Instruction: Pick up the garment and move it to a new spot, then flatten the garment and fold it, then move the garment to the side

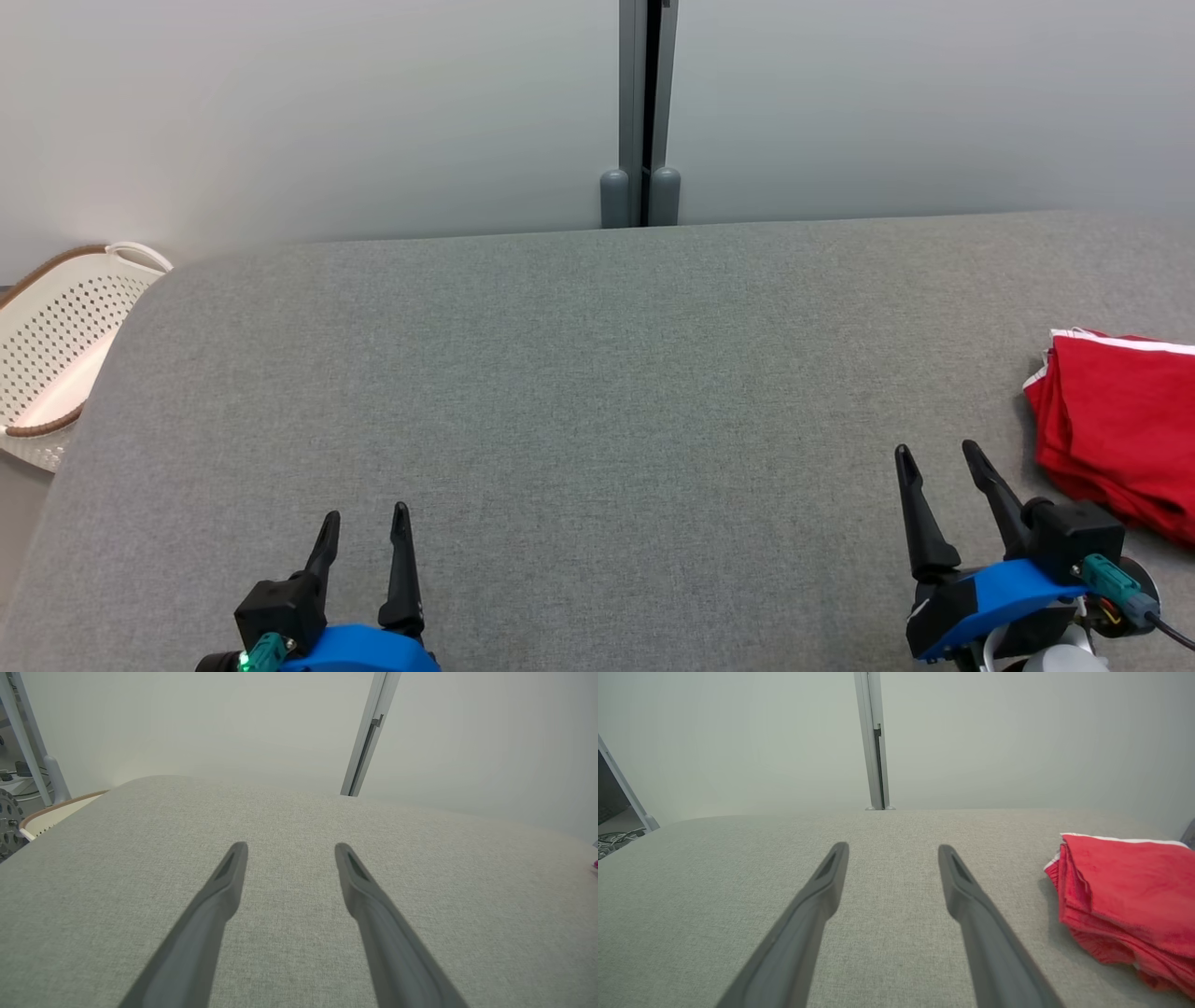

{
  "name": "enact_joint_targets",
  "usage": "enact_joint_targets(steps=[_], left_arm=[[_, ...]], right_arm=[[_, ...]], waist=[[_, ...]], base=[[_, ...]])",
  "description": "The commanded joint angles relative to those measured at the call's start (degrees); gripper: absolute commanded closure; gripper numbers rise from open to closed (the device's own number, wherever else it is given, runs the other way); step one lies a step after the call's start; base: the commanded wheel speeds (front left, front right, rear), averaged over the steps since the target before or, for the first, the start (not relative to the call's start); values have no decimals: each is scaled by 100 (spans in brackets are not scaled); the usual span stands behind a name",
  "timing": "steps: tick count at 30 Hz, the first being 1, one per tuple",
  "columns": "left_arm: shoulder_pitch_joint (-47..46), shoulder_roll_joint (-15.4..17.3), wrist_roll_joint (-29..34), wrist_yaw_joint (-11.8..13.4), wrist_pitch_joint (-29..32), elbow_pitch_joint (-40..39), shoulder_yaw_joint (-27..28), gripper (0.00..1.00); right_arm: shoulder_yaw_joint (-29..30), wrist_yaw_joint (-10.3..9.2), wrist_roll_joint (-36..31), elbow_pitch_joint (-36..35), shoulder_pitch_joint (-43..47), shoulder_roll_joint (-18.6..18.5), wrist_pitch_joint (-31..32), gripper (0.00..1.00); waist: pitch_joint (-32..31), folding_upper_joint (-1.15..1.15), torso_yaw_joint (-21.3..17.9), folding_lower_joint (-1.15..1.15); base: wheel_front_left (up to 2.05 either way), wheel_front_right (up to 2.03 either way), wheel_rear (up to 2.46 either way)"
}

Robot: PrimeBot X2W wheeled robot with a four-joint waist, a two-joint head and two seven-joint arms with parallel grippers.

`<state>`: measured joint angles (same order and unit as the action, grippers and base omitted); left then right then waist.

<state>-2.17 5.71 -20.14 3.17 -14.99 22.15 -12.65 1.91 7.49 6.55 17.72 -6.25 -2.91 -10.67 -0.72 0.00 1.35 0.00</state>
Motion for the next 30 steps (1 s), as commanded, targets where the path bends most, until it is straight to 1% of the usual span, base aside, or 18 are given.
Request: enact_joint_targets(steps=[1, 14, 15, 20, 30], left_arm=[[7, 24, 40, -8, -27, -29, -14, 0], [41, 32, 77, -52, -27, -90, -84, 0], [2, 4, 51, -27, 0, -61, -91, 100], [189, -44, 33, -20, 37, 169, -102, 100], [91, -77, -950, -163, 334, 41, 187, 100]], right_arm=[[17, 1, 29, -29, 109, -1, 4, 0], [99, 1, -29, -19, 114, 0, -15, 0], [90, 0, -16, -1, 54, 0, 0, 100], [84, 0, -11, 265, 135, 24, 12, 100], [166, 0, 1154, 201, 86, 20, 272, 100]], waist=[[-4, 0, 3, 0], [-44, 0, 21, 0], [-46, 0, 22, 0], [-47, 0, 23, 1], [-36, 0, 10, 1]], base=[[0, 0, 0], [0, 0, 0], [0, 0, 0], [0, 0, 0], [0, 0, 0]])
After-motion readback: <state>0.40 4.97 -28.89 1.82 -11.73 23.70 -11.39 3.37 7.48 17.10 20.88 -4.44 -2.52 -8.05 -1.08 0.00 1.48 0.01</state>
